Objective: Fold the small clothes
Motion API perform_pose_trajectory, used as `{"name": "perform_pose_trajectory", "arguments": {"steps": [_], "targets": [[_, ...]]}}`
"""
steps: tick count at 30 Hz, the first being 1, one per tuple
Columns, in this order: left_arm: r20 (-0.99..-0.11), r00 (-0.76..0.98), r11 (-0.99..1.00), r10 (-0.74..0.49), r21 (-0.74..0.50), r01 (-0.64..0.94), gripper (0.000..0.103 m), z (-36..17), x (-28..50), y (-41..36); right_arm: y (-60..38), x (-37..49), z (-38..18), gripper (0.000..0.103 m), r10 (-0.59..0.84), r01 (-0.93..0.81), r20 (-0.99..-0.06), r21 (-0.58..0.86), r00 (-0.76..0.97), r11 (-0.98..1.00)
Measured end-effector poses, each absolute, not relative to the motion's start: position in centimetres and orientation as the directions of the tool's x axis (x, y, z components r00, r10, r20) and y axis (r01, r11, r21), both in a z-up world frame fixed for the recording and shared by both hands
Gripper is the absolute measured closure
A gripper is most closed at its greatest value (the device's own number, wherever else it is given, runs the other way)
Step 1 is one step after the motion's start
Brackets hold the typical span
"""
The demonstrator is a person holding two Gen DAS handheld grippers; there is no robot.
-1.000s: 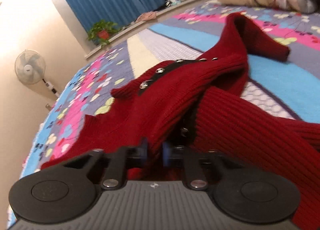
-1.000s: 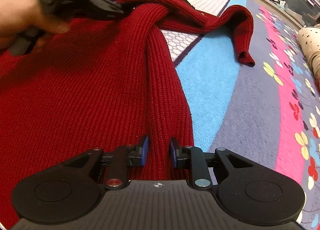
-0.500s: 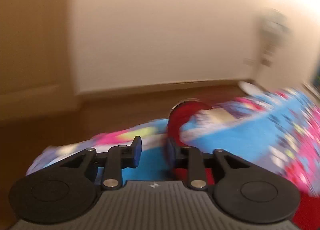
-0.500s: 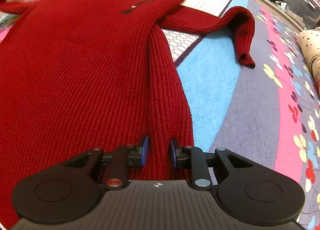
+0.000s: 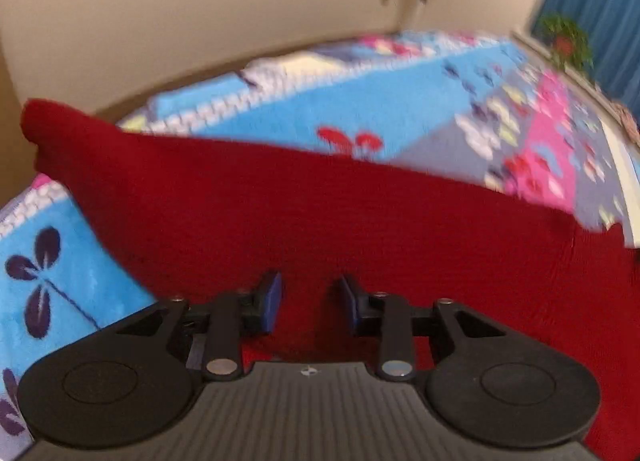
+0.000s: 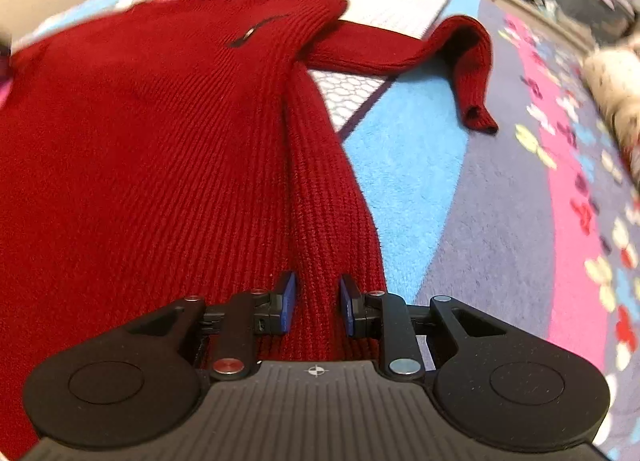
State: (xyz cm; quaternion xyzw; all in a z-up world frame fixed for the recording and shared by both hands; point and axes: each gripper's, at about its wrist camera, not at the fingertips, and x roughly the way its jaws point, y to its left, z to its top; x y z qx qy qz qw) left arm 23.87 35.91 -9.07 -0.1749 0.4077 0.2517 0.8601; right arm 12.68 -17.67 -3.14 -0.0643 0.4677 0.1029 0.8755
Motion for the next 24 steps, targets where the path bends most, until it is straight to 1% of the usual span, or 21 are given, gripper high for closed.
{"name": "perform_pose_trajectory", "arguments": {"steps": [2,3,4,6,9,10,11,13,18,20,24], "targets": [[-0.774,0.536,0.835,0.336,-0.018,-0.55,0.063,-7.8,24.7,33.6,-19.4,13.0,-2.1,0.078,0.176,-0.181,-0.807,0.087,0.563,0.98],[-0.764,0.55,0.848,0.338,-0.007,-0.531,0.061,-7.2,24.6,32.9,-20.3,13.0,-1.3,0.078,0.197,-0.146,-0.78,0.136,0.594,0.98],[-0.762,0.562,0.859,0.322,-0.014,-0.511,0.059,-6.9,24.5,32.3,-21.2,13.1,-0.6,0.079,0.216,-0.114,-0.749,0.187,0.627,0.976],[-0.774,0.568,0.869,0.28,-0.047,-0.493,0.059,-6.6,24.6,32.2,-23.0,13.8,0.6,0.079,0.258,-0.069,-0.678,0.293,0.688,0.954],[-0.781,0.565,0.887,0.266,-0.031,-0.46,0.059,-6.4,24.8,31.0,-24.2,16.6,1.5,0.077,0.234,-0.01,-0.615,0.345,0.753,0.939],[-0.778,0.571,0.894,0.263,-0.025,-0.447,0.059,-6.3,24.7,30.7,-24.5,18.1,1.6,0.072,0.231,0.01,-0.599,0.37,0.767,0.929],[-0.777,0.577,0.9,0.251,-0.031,-0.434,0.059,-6.5,25.1,31.1,-24.9,19.6,1.5,0.062,0.237,0.026,-0.589,0.401,0.773,0.916],[-0.78,0.583,0.905,0.229,-0.05,-0.422,0.059,-6.4,24.9,31.2,-25.2,23.6,1.0,0.054,0.24,0.059,-0.586,0.444,0.774,0.894],[-0.78,0.587,0.907,0.217,-0.061,-0.417,0.059,-5.9,24.4,32.5,-25.0,32.7,-1.1,0.053,0.168,0.15,-0.622,0.426,0.765,0.892],[-0.779,0.585,0.905,0.225,-0.055,-0.421,0.059,-5.8,24.4,32.9,-25.0,35.2,-2.0,0.052,0.143,0.169,-0.634,0.405,0.76,0.898],[-0.783,0.576,0.911,0.233,-0.031,-0.411,0.059,-6.1,24.4,33.3,-26.1,39.5,-3.3,0.052,0.13,0.218,-0.663,0.415,0.737,0.883]]}}
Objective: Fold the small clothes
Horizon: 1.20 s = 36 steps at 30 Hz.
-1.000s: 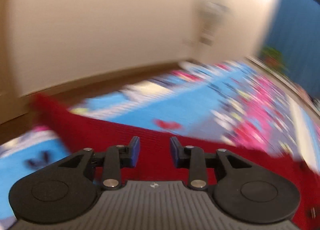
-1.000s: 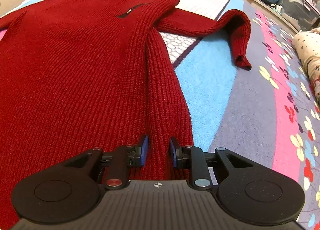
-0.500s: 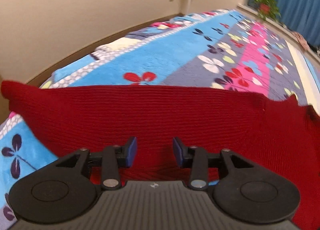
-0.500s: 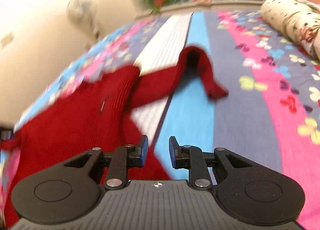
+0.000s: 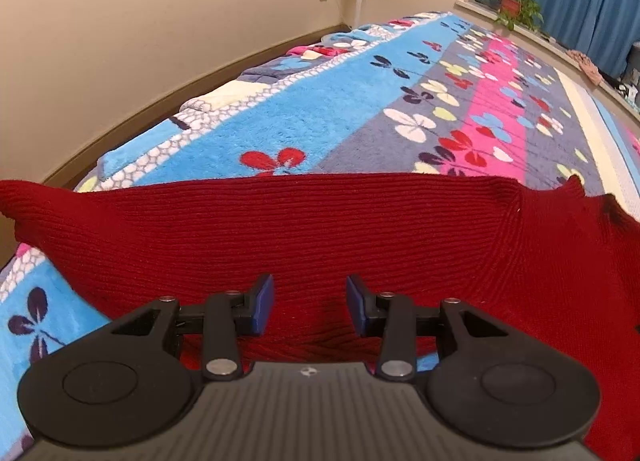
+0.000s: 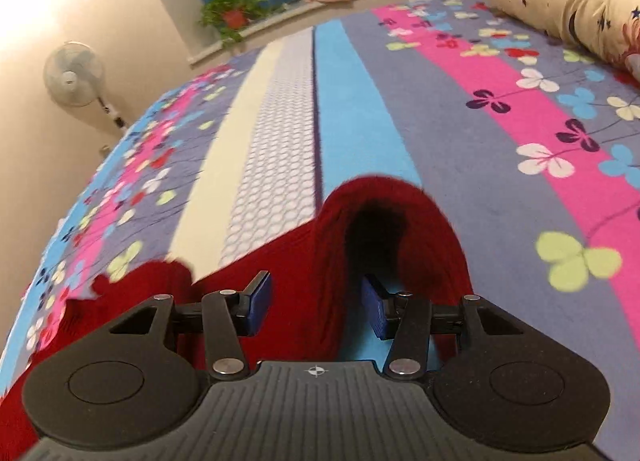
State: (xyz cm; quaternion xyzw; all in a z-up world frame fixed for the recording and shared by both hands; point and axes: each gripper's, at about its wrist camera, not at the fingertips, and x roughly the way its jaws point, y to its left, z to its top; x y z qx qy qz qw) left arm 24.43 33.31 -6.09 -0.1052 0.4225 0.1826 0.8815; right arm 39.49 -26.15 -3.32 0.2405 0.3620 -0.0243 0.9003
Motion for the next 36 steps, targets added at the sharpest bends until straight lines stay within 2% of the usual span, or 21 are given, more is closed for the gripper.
{"name": "perform_pose_trajectory", "arguments": {"steps": [3,4,5,6,8,10,14,15,16,18,20,21,24,30,36], "targets": [[-0.781,0.577,0.916,0.24,-0.016,-0.401,0.059,-6.2,24.4,33.5,-27.9,41.6,-3.1,0.053,0.093,0.259,-0.657,0.418,0.748,0.87],[-0.78,0.578,0.915,0.242,-0.015,-0.403,0.059,-6.1,24.4,33.6,-28.6,41.7,-2.9,0.057,0.084,0.275,-0.655,0.426,0.751,0.862],[-0.779,0.579,0.914,0.242,-0.017,-0.405,0.059,-6.1,24.4,33.8,-29.4,42.1,-2.7,0.081,0.082,0.284,-0.653,0.435,0.753,0.855],[-0.779,0.579,0.913,0.242,-0.018,-0.407,0.059,-6.1,24.4,33.9,-30.2,42.4,-2.3,0.088,0.073,0.292,-0.651,0.434,0.756,0.853],[-0.779,0.577,0.912,0.243,-0.02,-0.411,0.059,-6.1,24.3,34.2,-31.8,42.5,-1.4,0.089,0.049,0.298,-0.643,0.42,0.764,0.857],[-0.778,0.579,0.911,0.244,-0.02,-0.411,0.059,-6.1,24.3,34.3,-33.9,41.9,0.1,0.09,0.0,0.304,-0.601,0.404,0.799,0.863],[-0.775,0.585,0.918,0.238,-0.017,-0.396,0.059,-6.1,24.2,33.9,-41.2,39.3,2.4,0.091,-0.289,0.503,-0.529,0.32,0.798,0.803],[-0.775,0.589,0.922,0.228,-0.022,-0.386,0.059,-6.0,24.3,33.8,-43.1,38.9,2.2,0.09,-0.353,0.568,-0.551,0.283,0.756,0.773],[-0.775,0.594,0.926,0.216,-0.03,-0.377,0.059,-6.0,24.3,33.6,-44.6,38.9,1.7,0.089,-0.354,0.591,-0.596,0.263,0.721,0.762],[-0.776,0.6,0.931,0.193,-0.049,-0.363,0.059,-5.8,24.4,33.2,-46.3,38.8,0.5,0.079,-0.336,0.596,-0.66,0.213,0.672,0.775],[-0.776,0.608,0.936,0.164,-0.072,-0.344,0.059,-5.6,24.4,32.8,-46.3,37.9,-0.4,0.061,-0.465,0.647,-0.652,0.05,0.598,0.761],[-0.775,0.613,0.938,0.155,-0.079,-0.337,0.059,-5.5,24.4,32.5,-46.4,37.1,-1.0,0.06,-0.502,0.666,-0.655,0.001,0.564,0.746],[-0.767,0.626,0.947,0.138,-0.083,-0.31,0.059,-5.2,24.2,31.6,-45.8,34.0,-2.3,0.06,-0.464,0.64,-0.677,0.014,0.572,0.768],[-0.74,0.666,0.96,0.095,-0.109,-0.258,0.059,-3.7,22.6,29.7,-40.9,24.8,-0.1,0.062,-0.236,0.423,-0.638,0.156,0.733,0.893],[-0.711,0.703,0.955,0.025,-0.19,-0.227,0.059,0.2,17.1,27.8,-37.1,15.5,2.0,0.056,-0.02,0.279,-0.651,0.297,0.759,0.913]]}}
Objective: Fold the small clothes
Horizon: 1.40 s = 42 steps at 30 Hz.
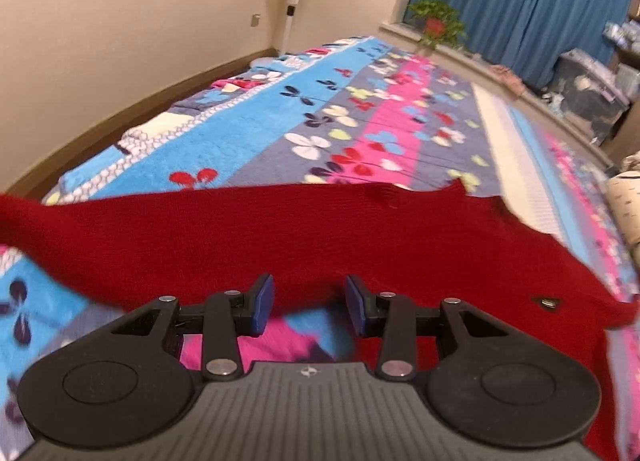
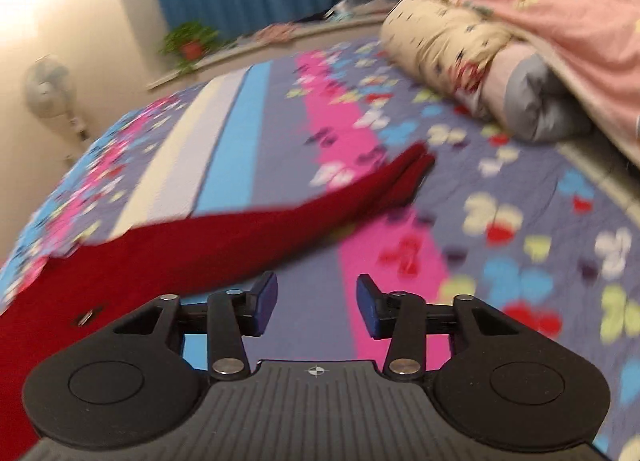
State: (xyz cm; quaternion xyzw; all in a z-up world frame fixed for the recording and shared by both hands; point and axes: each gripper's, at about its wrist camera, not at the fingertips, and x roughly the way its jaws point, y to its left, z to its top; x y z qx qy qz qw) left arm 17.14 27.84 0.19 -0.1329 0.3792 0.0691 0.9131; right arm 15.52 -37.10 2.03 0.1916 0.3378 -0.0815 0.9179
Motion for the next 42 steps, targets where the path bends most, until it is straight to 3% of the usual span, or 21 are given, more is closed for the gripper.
{"name": "perform_pose_trajectory", "arguments": {"steps": [5,10,13,18,25,36,38,40,42], "targets": [[-0.696,0.718,0.977,-0.024,-0.168,-0.131,0.049,1.9,10.2,25.7,-35.1,12.5,1.1,0.056,0.01,0.254,-0.648,0.313,0.762,0.915],[-0.767,0.641,0.984,-0.032,-0.137,-0.114,0.047,-1.9,6.5,24.7,-34.9,12.9,-1.4,0.06,0.052,0.297,-0.647,0.419,0.761,0.858],[-0.831,0.556,0.983,-0.029,-0.124,-0.134,0.048,-4.4,6.6,24.9,-36.0,14.2,-1.6,0.06,0.031,0.303,-0.611,0.435,0.791,0.848],[-0.81,0.582,0.993,0.077,0.008,-0.121,0.048,-4.9,8.2,25.1,-39.7,17.8,-3.4,0.068,-0.004,0.346,-0.528,0.551,0.849,0.759],[-0.806,0.585,0.991,0.088,0.015,-0.13,0.048,-5.5,11.1,24.9,-44.4,23.9,-7.7,0.067,-0.084,0.423,-0.465,0.697,0.881,0.578],[-0.814,0.571,0.994,0.104,0.075,-0.074,0.048,-7.4,13.4,22.5,-47.7,30.4,-10.6,0.065,-0.021,0.428,-0.499,0.72,0.866,0.546],[-0.815,0.571,0.995,0.102,0.073,-0.073,0.048,-7.5,13.6,22.3,-47.4,31.0,-10.4,0.09,-0.019,0.41,-0.489,0.71,0.872,0.572],[-0.817,0.568,0.994,0.104,0.076,-0.073,0.048,-7.7,13.7,22.1,-46.9,31.0,-9.6,0.091,-0.035,0.384,-0.457,0.7,0.889,0.602],[-0.817,0.568,0.994,0.104,0.075,-0.074,0.048,-7.7,13.9,22.0,-46.3,29.3,-7.6,0.092,-0.12,0.322,-0.325,0.691,0.938,0.647]]}}
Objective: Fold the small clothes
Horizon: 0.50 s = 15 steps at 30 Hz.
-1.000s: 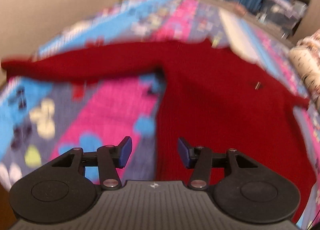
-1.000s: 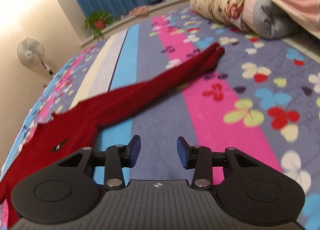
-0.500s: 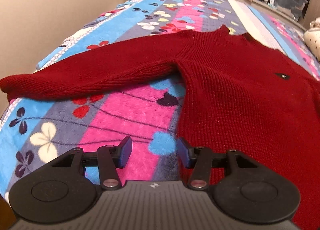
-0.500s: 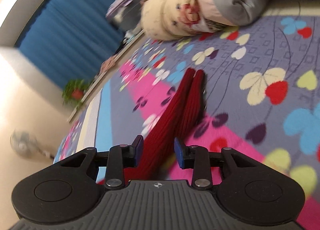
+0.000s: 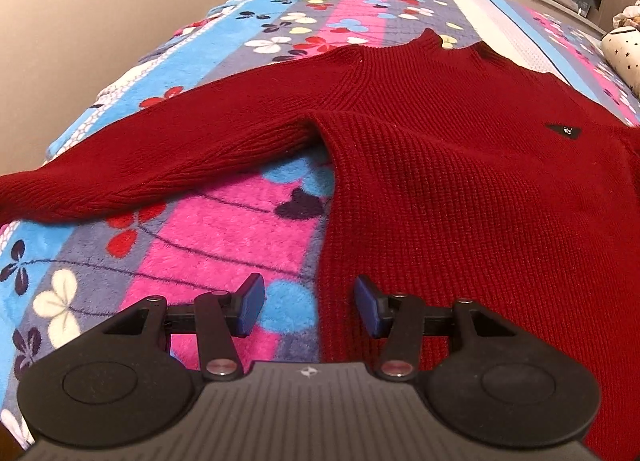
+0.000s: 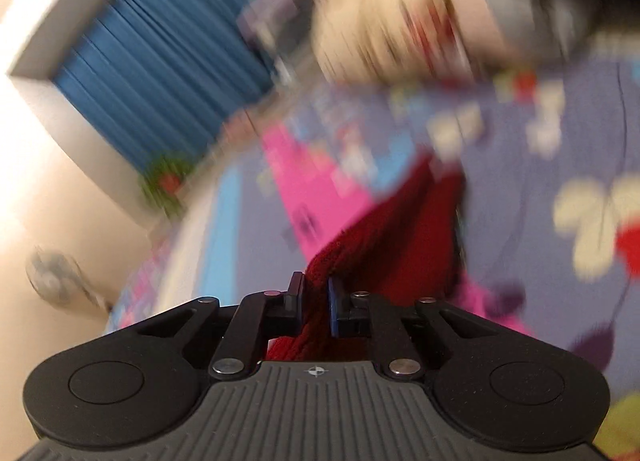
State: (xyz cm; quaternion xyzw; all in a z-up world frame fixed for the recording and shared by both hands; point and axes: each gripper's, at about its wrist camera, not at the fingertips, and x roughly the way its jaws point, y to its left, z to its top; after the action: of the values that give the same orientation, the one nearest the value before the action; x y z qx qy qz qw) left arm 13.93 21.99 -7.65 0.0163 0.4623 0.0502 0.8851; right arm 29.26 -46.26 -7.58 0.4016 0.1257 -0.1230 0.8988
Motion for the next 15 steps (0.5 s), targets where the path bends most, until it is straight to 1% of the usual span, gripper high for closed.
{"name": "perform_pose_trajectory", "arguments": {"steps": [1,2,3,4,5,6,7,8,9,10,11,13,15], "targets": [[-0.815,0.57,0.995,0.102,0.072,-0.075,0.048,-7.6,14.0,22.0,-45.7,28.0,-6.7,0.092,-0.162,0.284,-0.238,0.679,0.958,0.677],[-0.813,0.573,0.995,0.1,0.068,-0.076,0.048,-7.5,14.0,22.0,-44.8,26.8,-6.2,0.092,-0.199,0.263,-0.172,0.647,0.965,0.716],[-0.811,0.576,0.995,0.097,0.065,-0.077,0.048,-7.4,14.0,21.9,-43.9,26.0,-6.3,0.092,-0.232,0.283,-0.164,0.605,0.959,0.744],[-0.811,0.578,0.995,0.097,0.063,-0.078,0.048,-7.3,14.1,21.9,-43.3,25.4,-7.0,0.092,-0.272,0.343,-0.21,0.59,0.939,0.731],[-0.811,0.576,0.995,0.097,0.062,-0.079,0.048,-7.2,14.1,21.9,-43.2,24.8,-8.3,0.092,-0.306,0.416,-0.282,0.594,0.909,0.689],[-0.813,0.574,0.995,0.095,0.06,-0.08,0.048,-7.2,14.1,21.8,-43.3,24.5,-9.9,0.091,-0.318,0.501,-0.392,0.596,0.864,0.628],[-0.814,0.574,0.995,0.092,0.054,-0.082,0.048,-7.1,14.0,21.8,-43.7,24.5,-11.8,0.09,-0.306,0.603,-0.535,0.568,0.787,0.559],[-0.814,0.575,0.995,0.086,0.046,-0.084,0.048,-7.0,13.9,21.7,-44.4,23.8,-12.9,0.091,-0.273,0.62,-0.569,0.606,0.775,0.498],[-0.813,0.577,0.996,0.081,0.04,-0.085,0.048,-6.9,13.8,21.7,-44.9,23.1,-12.9,0.09,-0.264,0.596,-0.541,0.652,0.798,0.468],[-0.813,0.577,0.996,0.077,0.034,-0.085,0.048,-6.8,13.6,21.8,-45.1,22.9,-12.0,0.088,-0.29,0.627,-0.563,0.618,0.774,0.474],[-0.815,0.575,0.996,0.074,0.03,-0.085,0.048,-6.8,13.4,21.8,-45.2,22.4,-11.0,0.083,-0.342,0.676,-0.589,0.57,0.733,0.467],[-0.82,0.569,0.996,0.066,0.022,-0.084,0.048,-6.8,13.1,22.0,-46.2,20.4,-9.8,0.083,-0.376,0.697,-0.587,0.587,0.717,0.412],[-0.819,0.57,0.996,0.058,0.009,-0.089,0.048,-6.6,12.6,22.3,-46.9,18.6,-8.8,0.083,-0.367,0.735,-0.639,0.555,0.676,0.389]]}}
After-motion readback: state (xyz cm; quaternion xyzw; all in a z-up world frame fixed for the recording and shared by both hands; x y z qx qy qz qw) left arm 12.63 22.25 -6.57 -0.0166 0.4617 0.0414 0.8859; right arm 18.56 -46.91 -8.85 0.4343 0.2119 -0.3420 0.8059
